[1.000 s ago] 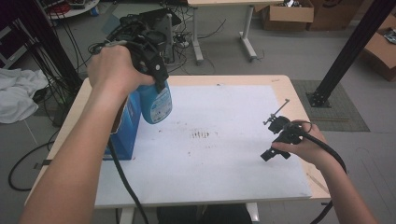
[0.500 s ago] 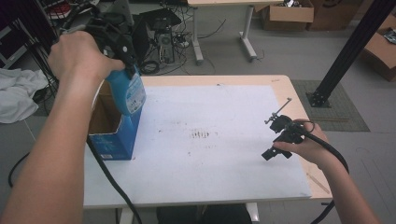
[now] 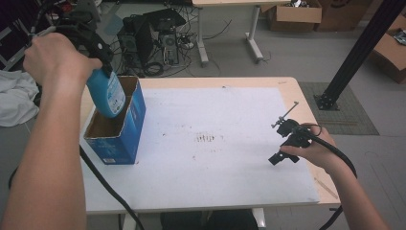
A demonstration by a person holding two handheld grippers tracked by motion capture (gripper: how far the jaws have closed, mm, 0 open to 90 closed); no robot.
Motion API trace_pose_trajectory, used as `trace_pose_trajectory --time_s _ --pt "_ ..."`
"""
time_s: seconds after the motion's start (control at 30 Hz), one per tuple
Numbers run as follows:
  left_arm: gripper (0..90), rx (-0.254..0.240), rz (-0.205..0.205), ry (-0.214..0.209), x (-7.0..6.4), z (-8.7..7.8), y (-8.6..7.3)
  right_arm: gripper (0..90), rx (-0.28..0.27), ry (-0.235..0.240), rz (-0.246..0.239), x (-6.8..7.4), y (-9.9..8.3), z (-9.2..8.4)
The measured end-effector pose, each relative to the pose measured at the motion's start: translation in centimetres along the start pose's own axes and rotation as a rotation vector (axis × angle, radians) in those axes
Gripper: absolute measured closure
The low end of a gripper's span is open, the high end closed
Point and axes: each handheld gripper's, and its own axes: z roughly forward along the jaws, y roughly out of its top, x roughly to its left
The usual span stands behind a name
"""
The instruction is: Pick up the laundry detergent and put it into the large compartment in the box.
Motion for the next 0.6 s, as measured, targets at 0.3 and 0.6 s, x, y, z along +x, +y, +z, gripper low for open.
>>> trace_pose_trajectory --time_s 0.3,0.6 --pt "37.2 -0.008 -0.069 -0.005 1.8 1.1 -0.3 19.2 0.003 0.002 0.005 -0.4 -0.1 0.2" --pt "37.2 0.0 -0.08 -0.007 1.8 2.3 -0.1 19.3 0.004 0.007 0.004 -0.7 -0.3 0.4"
